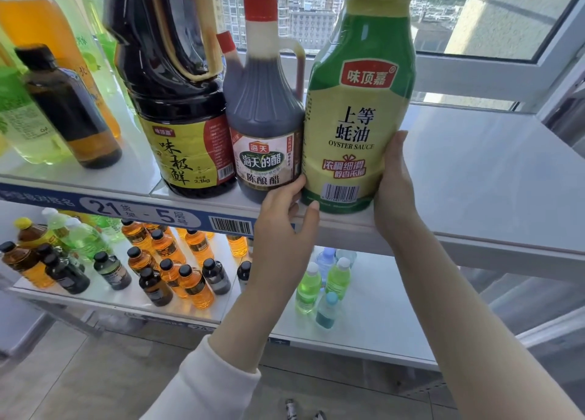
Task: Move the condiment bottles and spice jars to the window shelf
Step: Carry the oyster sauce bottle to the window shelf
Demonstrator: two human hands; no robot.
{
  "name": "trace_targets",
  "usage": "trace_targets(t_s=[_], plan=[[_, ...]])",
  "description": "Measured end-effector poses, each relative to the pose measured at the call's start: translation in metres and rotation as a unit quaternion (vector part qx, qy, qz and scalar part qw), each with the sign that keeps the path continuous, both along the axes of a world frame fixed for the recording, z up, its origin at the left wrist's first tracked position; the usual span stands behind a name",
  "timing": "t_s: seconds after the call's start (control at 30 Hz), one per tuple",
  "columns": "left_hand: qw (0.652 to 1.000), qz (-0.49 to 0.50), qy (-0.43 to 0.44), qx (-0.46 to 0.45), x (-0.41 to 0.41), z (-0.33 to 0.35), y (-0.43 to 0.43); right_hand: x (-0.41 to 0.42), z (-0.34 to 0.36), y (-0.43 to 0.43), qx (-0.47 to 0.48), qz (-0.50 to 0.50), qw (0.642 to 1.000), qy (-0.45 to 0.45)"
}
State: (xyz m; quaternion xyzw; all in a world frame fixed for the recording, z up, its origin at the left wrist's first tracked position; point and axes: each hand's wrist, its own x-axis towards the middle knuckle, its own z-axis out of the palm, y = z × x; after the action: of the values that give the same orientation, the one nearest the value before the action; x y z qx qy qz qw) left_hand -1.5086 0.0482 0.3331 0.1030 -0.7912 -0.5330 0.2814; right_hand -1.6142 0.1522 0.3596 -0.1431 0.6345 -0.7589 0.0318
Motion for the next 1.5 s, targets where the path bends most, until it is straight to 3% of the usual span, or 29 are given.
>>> trace_targets(t_s=[0.4, 0.6, 0.7, 0.77, 0.83, 0.9, 1.07, 1.3, 1.5], plan=[[1.0, -0.02, -0.006, 0.006, 0.001, 0.002, 0.0, 0.0, -0.001, -0.002, 0.011, -0.014, 1.0, 0.011], [0.999, -0.034, -0.002, 0.01, 0.004, -0.003, -0.001, 0.023, 0.006, 0.005, 0.097, -0.062, 0.993, 0.026], [0.997, -0.052, 0.048, -0.004, 0.017, -0.011, -0.003, 0.051, -0.015, 0.017, 0.144, -0.178, 0.969, 0.092], [0.991, -0.079, 0.097, -0.046, 0.03, -0.023, -0.004, 0.078, -0.043, 0.027, 0.22, -0.273, 0.916, 0.195], [0.978, -0.119, 0.118, -0.121, 0.043, -0.04, -0.005, 0.107, -0.079, 0.039, 0.327, -0.314, 0.847, 0.279], [0.96, -0.158, 0.109, -0.202, 0.052, -0.059, -0.006, 0.132, -0.113, 0.053, 0.434, -0.309, 0.795, 0.291], [0.905, -0.23, -0.014, -0.357, 0.084, -0.111, 0.001, 0.199, -0.163, 0.066, 0.577, -0.251, 0.744, 0.225], [0.835, -0.283, -0.112, -0.458, 0.18, -0.161, 0.034, 0.304, -0.209, 0.089, 0.617, -0.205, 0.739, 0.175], [0.764, -0.386, -0.106, -0.507, 0.273, -0.184, 0.079, 0.424, -0.248, 0.118, 0.646, -0.195, 0.735, 0.072]])
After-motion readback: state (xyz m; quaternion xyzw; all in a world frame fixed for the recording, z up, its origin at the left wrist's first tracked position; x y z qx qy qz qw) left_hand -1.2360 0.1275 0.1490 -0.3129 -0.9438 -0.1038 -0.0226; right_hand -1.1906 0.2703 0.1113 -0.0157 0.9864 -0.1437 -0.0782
